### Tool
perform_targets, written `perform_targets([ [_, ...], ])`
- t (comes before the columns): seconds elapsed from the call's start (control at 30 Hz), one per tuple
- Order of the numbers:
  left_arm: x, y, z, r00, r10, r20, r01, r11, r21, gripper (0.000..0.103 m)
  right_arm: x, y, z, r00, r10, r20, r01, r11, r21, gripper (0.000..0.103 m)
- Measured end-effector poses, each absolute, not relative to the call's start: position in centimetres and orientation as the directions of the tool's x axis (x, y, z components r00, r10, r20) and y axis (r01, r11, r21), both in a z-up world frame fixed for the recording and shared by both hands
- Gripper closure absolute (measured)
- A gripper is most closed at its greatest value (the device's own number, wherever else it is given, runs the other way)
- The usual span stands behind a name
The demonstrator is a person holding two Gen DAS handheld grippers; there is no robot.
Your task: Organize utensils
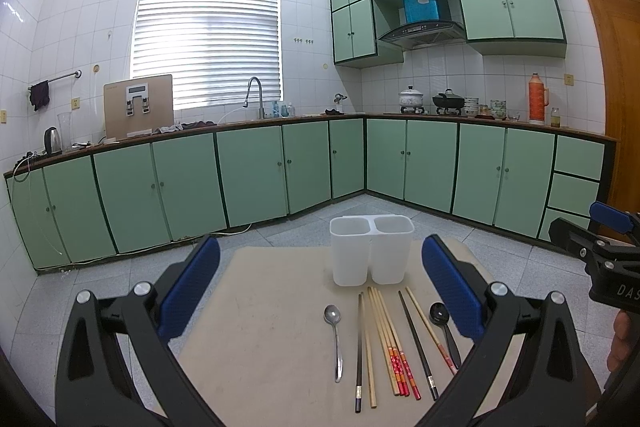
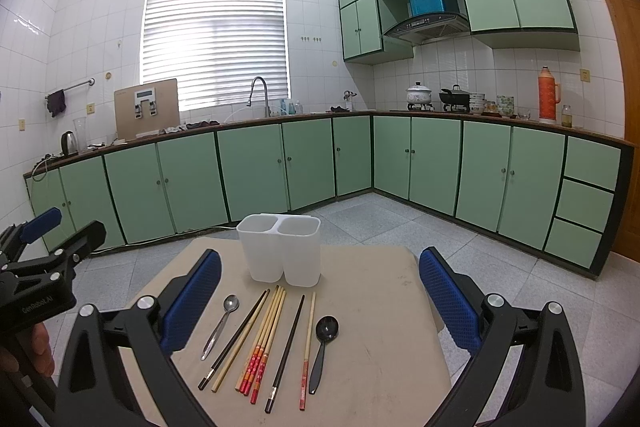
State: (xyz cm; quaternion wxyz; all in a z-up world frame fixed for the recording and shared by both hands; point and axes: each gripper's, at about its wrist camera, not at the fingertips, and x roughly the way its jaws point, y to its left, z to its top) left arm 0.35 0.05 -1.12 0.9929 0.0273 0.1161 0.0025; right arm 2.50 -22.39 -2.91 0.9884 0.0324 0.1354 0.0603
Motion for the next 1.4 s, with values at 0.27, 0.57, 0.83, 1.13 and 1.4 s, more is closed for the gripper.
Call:
perform_targets([
  [0.27, 0.4, 0.0, -1.1, 0.973, 0.012, -0.230, 0.001, 0.998, 0.055, 0.005, 2.5, -22.3, -2.9, 0.955, 0.128, -0.267, -0.110, 0.991, 0.081, 0.006],
  [0.57, 0.6, 0.2, -1.5, 0.972, 0.016, -0.235, -0.002, 0.998, 0.057, 0.005, 2.7, -22.4, -3.2, 0.954, 0.122, -0.274, -0.104, 0.991, 0.080, 0.006],
  [0.83, 4.6, 2.6, -4.7, 0.928, 0.092, -0.361, -0.073, 0.995, 0.066, 0.005, 5.9, -22.9, -6.7, 0.908, 0.056, -0.414, -0.033, 0.997, 0.064, 0.006],
  [1.13, 11.2, 4.7, -10.5, 0.821, 0.116, -0.559, -0.088, 0.993, 0.077, 0.005, 12.1, -22.6, -11.5, 0.809, 0.058, -0.586, -0.041, 0.998, 0.042, 0.020],
  [1.4, 17.1, 4.3, -14.8, 0.727, 0.108, -0.678, -0.042, 0.993, 0.113, 0.005, 18.0, -21.6, -15.6, 0.691, 0.088, -0.717, -0.036, 0.996, 0.086, 0.033],
])
